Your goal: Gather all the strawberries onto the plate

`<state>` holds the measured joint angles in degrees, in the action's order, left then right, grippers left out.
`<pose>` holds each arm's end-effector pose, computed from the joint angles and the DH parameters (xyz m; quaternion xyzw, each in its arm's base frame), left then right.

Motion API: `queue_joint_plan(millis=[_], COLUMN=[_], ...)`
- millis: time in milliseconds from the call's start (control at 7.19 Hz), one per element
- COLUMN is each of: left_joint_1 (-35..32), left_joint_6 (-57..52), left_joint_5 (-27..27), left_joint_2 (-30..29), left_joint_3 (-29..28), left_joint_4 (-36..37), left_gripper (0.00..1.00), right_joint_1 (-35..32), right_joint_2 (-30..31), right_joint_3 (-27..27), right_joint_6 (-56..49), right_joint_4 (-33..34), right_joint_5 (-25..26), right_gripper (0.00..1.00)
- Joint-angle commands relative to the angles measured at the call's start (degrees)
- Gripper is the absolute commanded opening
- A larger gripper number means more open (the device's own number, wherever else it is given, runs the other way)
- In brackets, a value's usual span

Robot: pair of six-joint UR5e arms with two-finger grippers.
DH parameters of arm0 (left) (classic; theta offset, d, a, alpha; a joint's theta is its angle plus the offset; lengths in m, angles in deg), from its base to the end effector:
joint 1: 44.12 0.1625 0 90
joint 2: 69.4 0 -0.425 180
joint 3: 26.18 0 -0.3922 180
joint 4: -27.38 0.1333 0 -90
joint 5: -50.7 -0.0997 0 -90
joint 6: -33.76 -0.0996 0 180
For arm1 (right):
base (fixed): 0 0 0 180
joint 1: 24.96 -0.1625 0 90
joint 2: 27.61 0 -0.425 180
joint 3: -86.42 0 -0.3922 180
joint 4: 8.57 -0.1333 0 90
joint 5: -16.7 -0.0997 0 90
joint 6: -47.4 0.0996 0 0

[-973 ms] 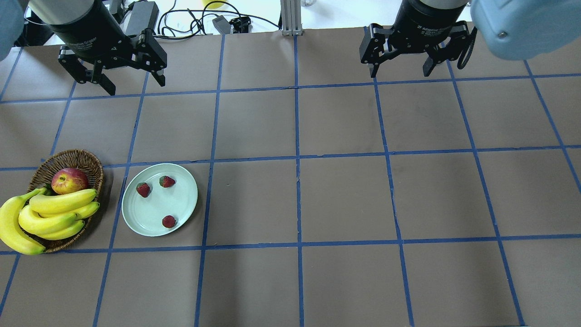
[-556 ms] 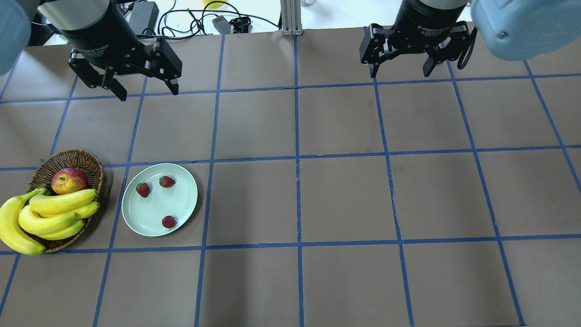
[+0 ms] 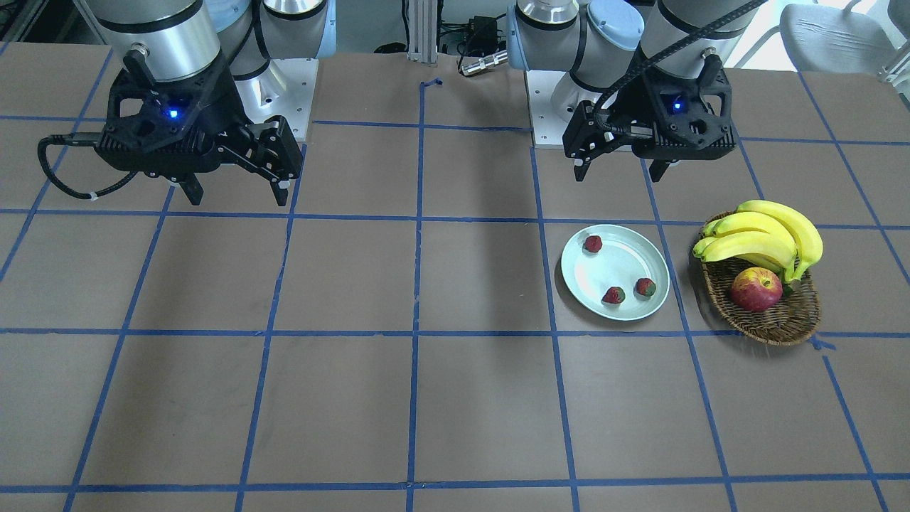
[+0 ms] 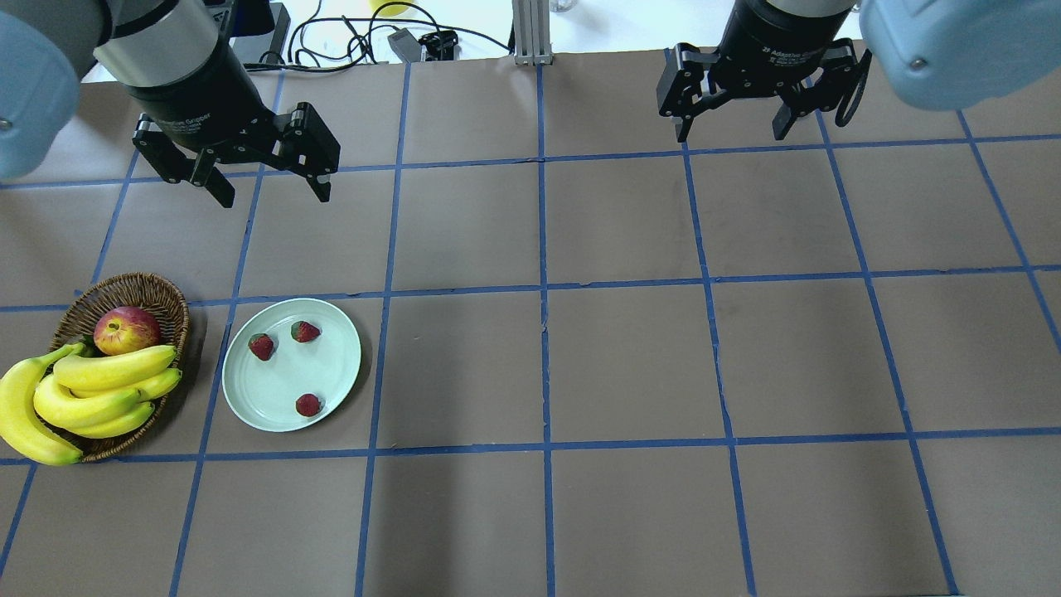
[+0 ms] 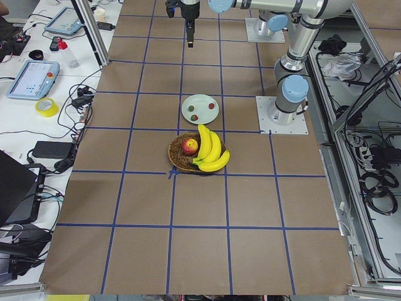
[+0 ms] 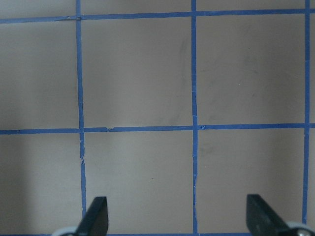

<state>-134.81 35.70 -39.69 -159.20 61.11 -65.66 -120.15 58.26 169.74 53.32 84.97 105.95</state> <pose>-0.1385 -0.4881 0.5076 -0.0109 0.9999 0.0011 0.0034 0.1822 -0.5178 0.5154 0.0060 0.9985 -0.0522 0.0116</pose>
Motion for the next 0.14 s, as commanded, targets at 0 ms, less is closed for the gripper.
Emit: queue_joint_plan(millis=[0], left_joint_1=[0.0], left_joint_6=[0.0], left_joint_5=[-0.1], left_joint_2=[0.1], left_joint_3=[0.2], left_joint_4=[-0.1], left_gripper=[1.00], right_joint_1=[0.0], right_joint_2=[0.0], right_joint_3=[0.0], right_joint_6=[0.0], right_joint_4=[0.0], right_joint_5=[0.0], right_gripper=[1.00])
